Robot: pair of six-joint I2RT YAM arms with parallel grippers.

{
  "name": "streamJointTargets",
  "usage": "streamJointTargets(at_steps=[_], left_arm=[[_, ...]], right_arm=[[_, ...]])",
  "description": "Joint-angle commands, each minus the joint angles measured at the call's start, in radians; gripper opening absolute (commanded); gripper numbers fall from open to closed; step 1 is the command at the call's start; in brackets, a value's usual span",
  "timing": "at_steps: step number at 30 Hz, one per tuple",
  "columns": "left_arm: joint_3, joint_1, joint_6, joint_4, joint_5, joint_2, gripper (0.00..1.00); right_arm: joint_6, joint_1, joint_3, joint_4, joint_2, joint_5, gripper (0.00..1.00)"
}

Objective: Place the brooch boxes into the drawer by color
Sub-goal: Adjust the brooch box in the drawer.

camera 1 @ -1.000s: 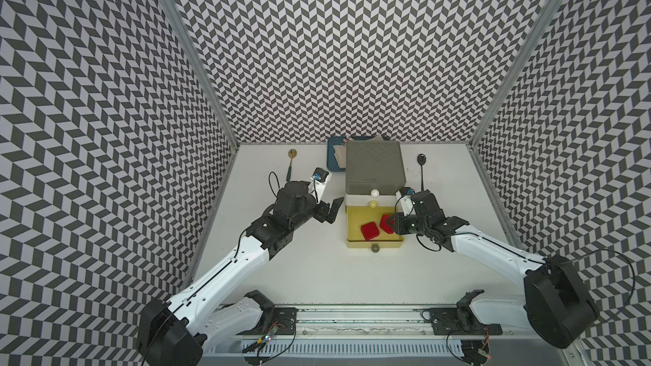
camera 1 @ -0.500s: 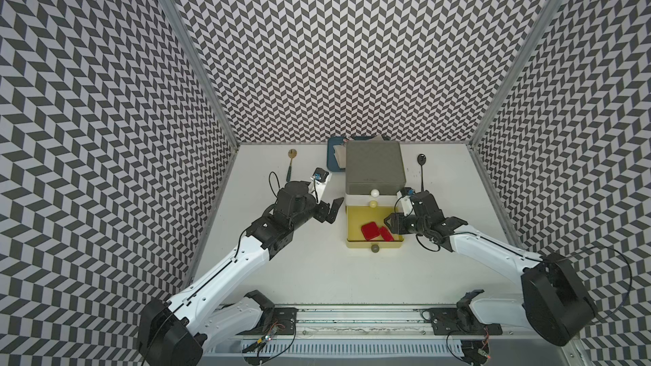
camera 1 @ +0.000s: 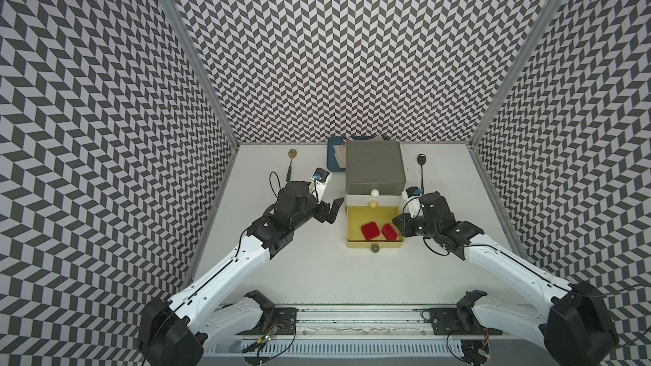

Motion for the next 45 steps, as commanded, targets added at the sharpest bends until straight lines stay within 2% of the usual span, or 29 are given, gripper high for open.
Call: streamJointTargets(at_steps=[1,18,30,34,40,43,45], left_arm=[[-0.003,0.006,-0.005,0.006,0.012,0.004,1.00],[-0.006,0.005,-0.007,0.003,0.011,0.008,1.00],[-0.004,0.006,-0.003,-0.008,0.002,0.015,1.00],[-0.006,0.006,0.000,-0.007,-0.001,0.018,1.00],[-0.005,0.006,-0.002,-0.005,0.003,0.027,1.00],[-0.006,0.006,-0.006,-0.003,0.003,0.029,1.00],[-0.006,0.006,-0.008,0.000,0.000,0.031,1.00]], right_arm=[[0.010,0.021,-0.015,0.004,-0.013,-0.038,0.00],[0.063,0.035,-0.090,0.101,0.121,0.037,0.00],[-0.013,0.032,0.041,-0.003,0.249,0.226,0.00],[-0.005,0.029,0.050,-0.004,0.220,0.268,0.00],[-0.016,0.030,0.060,0.007,0.091,0.246,0.00],[-0.030,0.031,0.056,0.002,-0.004,0.225,0.04],[-0.048,0.032,0.054,-0.010,-0.063,0.186,0.10]])
